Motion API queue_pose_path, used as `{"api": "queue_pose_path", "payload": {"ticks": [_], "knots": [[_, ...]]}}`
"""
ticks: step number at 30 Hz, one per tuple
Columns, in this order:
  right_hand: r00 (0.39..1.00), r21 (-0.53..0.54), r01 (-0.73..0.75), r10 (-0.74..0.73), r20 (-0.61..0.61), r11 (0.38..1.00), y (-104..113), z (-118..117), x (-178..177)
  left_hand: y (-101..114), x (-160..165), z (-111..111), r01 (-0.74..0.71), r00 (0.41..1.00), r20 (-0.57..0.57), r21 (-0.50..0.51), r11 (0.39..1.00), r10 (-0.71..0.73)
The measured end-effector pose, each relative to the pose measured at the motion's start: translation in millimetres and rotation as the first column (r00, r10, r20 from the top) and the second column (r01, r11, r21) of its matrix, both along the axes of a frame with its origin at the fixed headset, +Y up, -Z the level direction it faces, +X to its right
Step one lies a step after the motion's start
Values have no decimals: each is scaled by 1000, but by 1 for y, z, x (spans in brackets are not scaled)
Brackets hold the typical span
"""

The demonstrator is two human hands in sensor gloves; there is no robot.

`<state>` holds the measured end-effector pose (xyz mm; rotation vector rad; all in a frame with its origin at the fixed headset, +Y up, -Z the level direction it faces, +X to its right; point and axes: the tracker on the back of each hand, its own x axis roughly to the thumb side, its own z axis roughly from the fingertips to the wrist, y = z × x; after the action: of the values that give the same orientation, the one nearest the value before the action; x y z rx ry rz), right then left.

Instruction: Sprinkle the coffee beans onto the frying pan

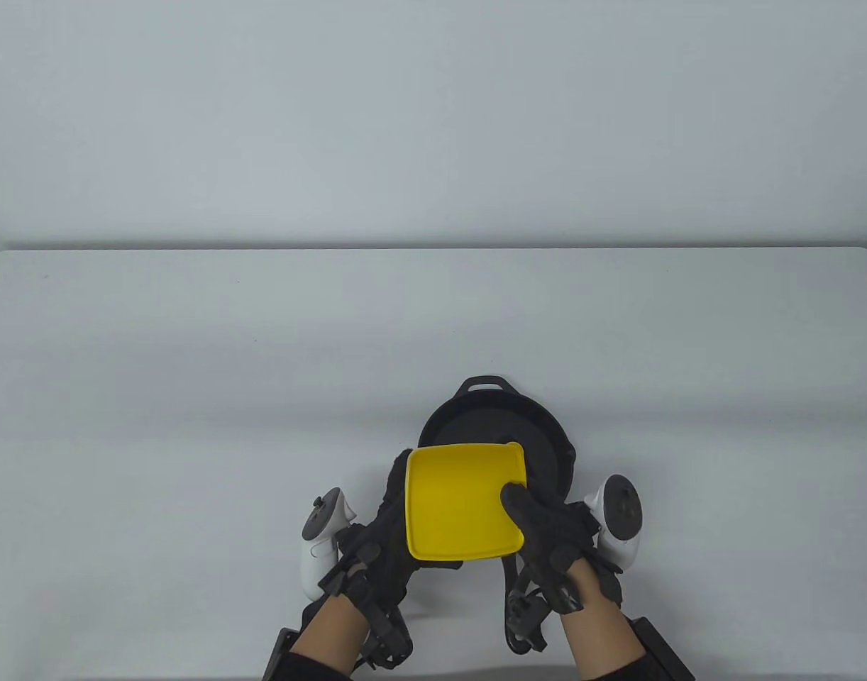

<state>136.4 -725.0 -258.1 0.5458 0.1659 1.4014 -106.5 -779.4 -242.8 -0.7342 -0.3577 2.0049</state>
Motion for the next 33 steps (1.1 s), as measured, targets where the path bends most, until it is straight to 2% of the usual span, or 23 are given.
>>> {"api": "queue_pose_path", "payload": {"ticks": [3, 5, 7, 9, 11, 12, 13, 15, 16, 17, 20, 21, 25, 27, 29, 30, 33], "knots": [[995, -66, 94, -91, 36, 993, 8, -13, 17, 1, 0, 1, -9, 997, -82, -17, 1000, 7], [976, -95, 182, -168, 138, 979, 14, -20, 39, 2, -4, 3, 58, 990, -132, -2, 998, -58], [941, -83, 182, -149, 304, 980, 17, -26, 69, 3, -11, 3, 145, 975, -173, 16, 989, -140], [898, -84, 71, -27, 439, 994, 15, -28, 98, 2, -16, 2, 203, 957, -216, 17, 979, -194], [776, -109, -138, 176, 606, 984, 13, -25, 122, 0, -19, 0, 208, 944, -261, 4, 978, -199], [731, -118, -221, 244, 638, 968, 14, -24, 127, -1, -20, -1, 198, 942, -274, -4, 980, -191], [651, -136, -360, 353, 672, 923, 17, -21, 136, -3, -21, -2, 182, 940, -292, -16, 983, -178], [488, -220, -492, 476, 732, 842, 17, -15, 147, -4, -23, -3, 168, 936, -311, -26, 985, -167], [423, -269, -525, 522, 741, 808, 14, -13, 152, -4, -25, -3, 175, 932, -317, -25, 984, -174], [388, -302, -540, 551, 739, 786, 11, -13, 154, -4, -26, -2, 184, 930, -320, -22, 983, -182], [223, -416, -661, 694, 685, 624, -1, -13, 152, -4, -28, -1, 203, 923, -328, -29, 979, -201], [183, -456, -657, 714, 676, 601, -5, -13, 152, -5, -29, 0, 197, 924, -328, -33, 980, -196], [149, -545, -611, 759, 633, 574, -22, -15, 156, -4, -31, 1, 197, 922, -332, -38, 980, -198], [73, -576, -624, 774, 629, 527, -28, -14, 160, -3, -30, 2, 204, 918, -338, -41, 978, -206], [30, -598, -622, 778, 627, 506, -32, -12, 166, -3, -29, 2, 208, 918, -336, -46, 977, -212], [-19, -610, -628, 774, 632, 483, -32, -12, 169, -4, -28, 2, 210, 918, -334, -47, 977, -213], [-69, -644, -613, 781, 620, 457, -31, -10, 178, -4, -26, 2, 216, 919, -327, -44, 975, -218]]}}
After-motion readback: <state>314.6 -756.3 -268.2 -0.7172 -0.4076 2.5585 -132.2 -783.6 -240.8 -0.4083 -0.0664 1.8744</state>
